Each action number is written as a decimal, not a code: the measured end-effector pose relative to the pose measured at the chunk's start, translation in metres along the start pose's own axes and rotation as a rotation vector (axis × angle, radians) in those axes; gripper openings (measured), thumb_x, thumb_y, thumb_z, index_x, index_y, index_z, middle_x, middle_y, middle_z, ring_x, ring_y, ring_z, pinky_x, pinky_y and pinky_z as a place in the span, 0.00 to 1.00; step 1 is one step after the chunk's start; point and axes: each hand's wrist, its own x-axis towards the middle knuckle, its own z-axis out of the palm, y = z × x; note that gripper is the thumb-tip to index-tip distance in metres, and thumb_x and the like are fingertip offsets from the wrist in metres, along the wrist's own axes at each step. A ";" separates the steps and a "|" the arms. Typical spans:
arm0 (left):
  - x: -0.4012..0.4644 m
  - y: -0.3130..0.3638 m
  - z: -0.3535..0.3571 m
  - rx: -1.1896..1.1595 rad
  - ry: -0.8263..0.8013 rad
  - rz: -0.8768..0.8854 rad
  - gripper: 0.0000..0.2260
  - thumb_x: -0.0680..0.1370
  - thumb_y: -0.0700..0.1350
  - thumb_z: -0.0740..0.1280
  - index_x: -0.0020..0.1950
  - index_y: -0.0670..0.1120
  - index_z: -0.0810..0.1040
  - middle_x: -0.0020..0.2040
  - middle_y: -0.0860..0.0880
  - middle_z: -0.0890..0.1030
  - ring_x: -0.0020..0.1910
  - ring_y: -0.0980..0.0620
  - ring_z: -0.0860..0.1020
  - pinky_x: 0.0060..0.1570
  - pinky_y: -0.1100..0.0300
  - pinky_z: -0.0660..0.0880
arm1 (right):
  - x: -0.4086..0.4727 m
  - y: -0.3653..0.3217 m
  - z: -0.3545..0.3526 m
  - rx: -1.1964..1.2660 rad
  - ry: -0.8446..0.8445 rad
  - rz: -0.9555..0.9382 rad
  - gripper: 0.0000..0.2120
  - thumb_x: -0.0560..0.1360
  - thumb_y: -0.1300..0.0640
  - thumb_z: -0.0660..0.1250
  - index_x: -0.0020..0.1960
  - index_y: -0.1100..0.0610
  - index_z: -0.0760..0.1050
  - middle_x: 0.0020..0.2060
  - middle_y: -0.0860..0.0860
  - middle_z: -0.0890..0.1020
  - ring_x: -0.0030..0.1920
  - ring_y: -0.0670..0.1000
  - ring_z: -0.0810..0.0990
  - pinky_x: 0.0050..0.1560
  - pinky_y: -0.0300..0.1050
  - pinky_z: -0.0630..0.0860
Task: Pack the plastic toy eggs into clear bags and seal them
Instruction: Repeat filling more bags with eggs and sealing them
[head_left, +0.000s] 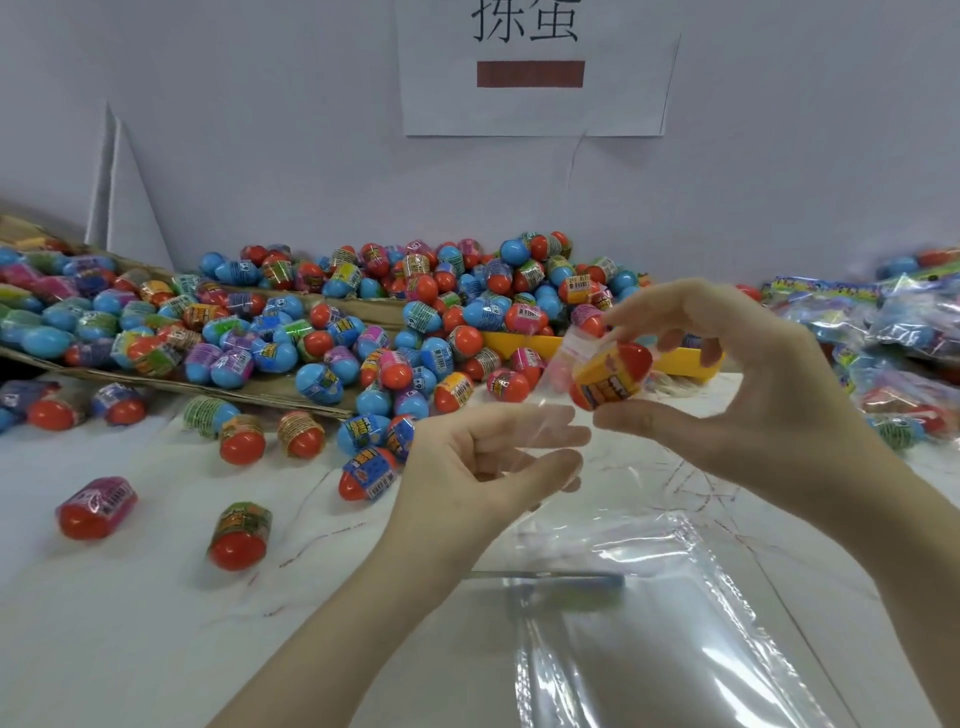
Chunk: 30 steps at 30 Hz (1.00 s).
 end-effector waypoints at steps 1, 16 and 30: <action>0.000 0.000 0.000 0.006 -0.007 0.008 0.12 0.62 0.44 0.71 0.45 0.49 0.82 0.41 0.54 0.85 0.34 0.54 0.83 0.30 0.70 0.73 | 0.000 -0.001 0.000 0.017 -0.005 0.014 0.19 0.57 0.41 0.68 0.47 0.40 0.71 0.42 0.39 0.78 0.44 0.40 0.73 0.45 0.26 0.65; 0.000 0.002 0.002 -0.009 -0.017 0.037 0.08 0.64 0.48 0.70 0.41 0.53 0.83 0.38 0.54 0.85 0.34 0.54 0.83 0.31 0.68 0.74 | -0.001 -0.005 0.012 0.453 -0.157 0.148 0.18 0.64 0.45 0.65 0.53 0.46 0.75 0.43 0.44 0.81 0.29 0.48 0.81 0.36 0.42 0.79; 0.000 0.001 0.001 -0.037 -0.044 0.043 0.10 0.66 0.49 0.72 0.47 0.58 0.83 0.39 0.56 0.84 0.37 0.56 0.82 0.34 0.69 0.75 | -0.001 -0.005 0.003 0.408 -0.167 0.130 0.21 0.55 0.48 0.72 0.47 0.51 0.78 0.43 0.46 0.82 0.28 0.48 0.79 0.34 0.45 0.79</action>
